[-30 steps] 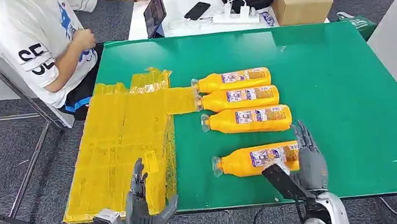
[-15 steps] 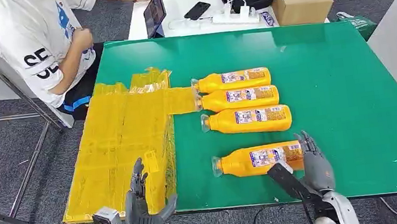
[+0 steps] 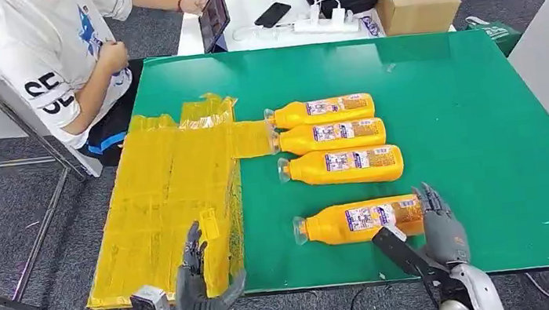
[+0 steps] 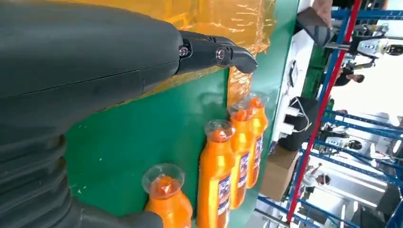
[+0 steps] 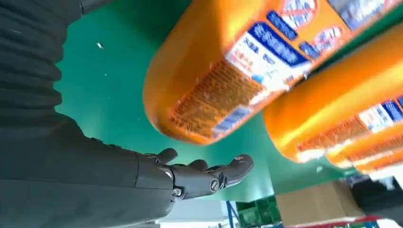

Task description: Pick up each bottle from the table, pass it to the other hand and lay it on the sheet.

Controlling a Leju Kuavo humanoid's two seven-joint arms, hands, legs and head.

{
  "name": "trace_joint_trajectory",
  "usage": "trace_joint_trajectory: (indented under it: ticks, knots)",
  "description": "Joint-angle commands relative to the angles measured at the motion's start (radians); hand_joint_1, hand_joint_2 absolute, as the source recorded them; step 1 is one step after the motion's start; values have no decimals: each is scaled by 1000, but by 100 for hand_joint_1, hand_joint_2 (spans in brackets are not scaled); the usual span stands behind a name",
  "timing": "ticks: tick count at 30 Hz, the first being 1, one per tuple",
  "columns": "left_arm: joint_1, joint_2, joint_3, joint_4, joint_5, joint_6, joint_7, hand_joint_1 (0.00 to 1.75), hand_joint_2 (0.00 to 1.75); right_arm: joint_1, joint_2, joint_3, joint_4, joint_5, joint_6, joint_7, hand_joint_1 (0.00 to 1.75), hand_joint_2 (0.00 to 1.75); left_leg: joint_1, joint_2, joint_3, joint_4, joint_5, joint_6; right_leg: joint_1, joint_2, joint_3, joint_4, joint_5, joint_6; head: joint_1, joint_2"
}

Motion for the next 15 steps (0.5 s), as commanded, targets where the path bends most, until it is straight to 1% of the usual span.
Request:
trace_joint_trajectory:
  ticks: [1,3,4,6,7,8,9,10,11,14,15]
  knots:
    - [-44,-1,3,98,1,-13,4,0,175,-120,-42,43,137,-2,71,8,0,175,0,2,3,-1,0,0,0,1,2,-1,0,-1,0,0]
    - [-50,2,3,106,1,-19,5,0,175,-161,-53,55,179,-7,102,6,0,175,1,4,6,-1,-2,-1,1,2,5,-2,0,-2,0,0]
    - [-53,2,2,110,1,-22,6,0,175,-179,-56,60,199,-9,114,5,0,175,1,3,3,-1,-1,0,1,2,3,-2,1,-1,0,0]
    - [-58,2,1,119,1,-27,7,0,175,-217,-64,77,248,-10,139,3,0,175,0,3,4,-1,-1,0,1,2,4,-2,0,-1,0,0]
    - [-63,1,0,127,1,-30,8,0,175,-238,-68,84,276,-39,162,-15,0,175,1,5,7,-1,-2,-1,1,4,6,-3,0,-2,0,0]
    - [-64,1,0,128,1,-31,7,0,175,-243,-69,86,280,-39,164,-14,0,175,0,3,3,-1,0,0,0,2,3,-2,1,-1,0,0]
    - [-67,1,1,132,1,-31,7,0,175,-258,-69,94,293,-37,167,-15,0,175,1,5,6,-1,-1,0,1,3,6,-2,0,-2,0,0]
    - [-67,1,1,132,1,-31,7,0,175,-258,-69,94,293,-37,167,-15,0,175,1,3,5,-1,-1,0,1,2,4,-2,1,-1,0,0]
    - [-67,1,1,132,1,-31,7,0,175,-258,-69,94,293,-37,167,-15,0,175,1,4,6,-1,-1,0,1,3,6,-2,0,-2,0,0]
    - [-67,1,1,132,1,-31,7,0,175,-258,-69,94,293,-37,167,-15,0,175,0,1,3,-1,0,0,1,1,3,-1,0,-1,0,0]
    - [-70,0,3,137,1,-31,7,0,175,-271,-76,119,305,-54,182,-23,0,175,1,2,6,-1,-1,0,1,1,6,-2,-1,-2,0,0]
